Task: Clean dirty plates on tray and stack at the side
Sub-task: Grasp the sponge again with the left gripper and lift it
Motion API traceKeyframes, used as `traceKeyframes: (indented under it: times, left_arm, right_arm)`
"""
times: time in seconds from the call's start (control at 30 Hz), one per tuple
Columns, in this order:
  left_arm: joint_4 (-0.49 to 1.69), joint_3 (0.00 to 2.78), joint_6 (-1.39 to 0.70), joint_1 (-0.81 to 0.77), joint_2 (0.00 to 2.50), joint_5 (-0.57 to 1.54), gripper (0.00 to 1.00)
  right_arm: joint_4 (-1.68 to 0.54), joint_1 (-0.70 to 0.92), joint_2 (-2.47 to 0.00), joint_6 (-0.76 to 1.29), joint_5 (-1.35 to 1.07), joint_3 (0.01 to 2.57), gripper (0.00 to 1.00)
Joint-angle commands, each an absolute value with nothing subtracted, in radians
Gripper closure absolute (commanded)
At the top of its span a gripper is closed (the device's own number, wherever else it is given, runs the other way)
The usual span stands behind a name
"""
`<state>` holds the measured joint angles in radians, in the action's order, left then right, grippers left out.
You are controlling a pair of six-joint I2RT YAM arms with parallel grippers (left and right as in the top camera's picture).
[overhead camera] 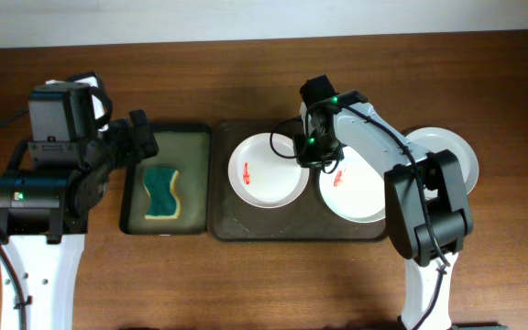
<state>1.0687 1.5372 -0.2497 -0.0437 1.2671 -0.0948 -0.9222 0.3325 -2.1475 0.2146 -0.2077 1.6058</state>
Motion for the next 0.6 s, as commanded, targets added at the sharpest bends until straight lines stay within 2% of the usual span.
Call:
traceKeyframes:
  times: [0.0,0.27,0.57]
  left_arm:
    - [1.114,1.537,-0.237,-0.043,1.297,-0.044,0.0]
    - [1.272,1.537,-0.237,-0.044,1.677,-0.049,0.01]
    - [1.291,1.534,-0.237,-0.042,1.994,-0.101,0.02]
  right_arm:
    - [-0.925,0.324,-2.14,0.218,-0.236,1.598,0.77]
    - [-0.928,0.324,-2.14,0.218,-0.236,1.598,0.76]
    - [-0.927,0.324,-2.14,0.218,-0.236,1.598,0.76]
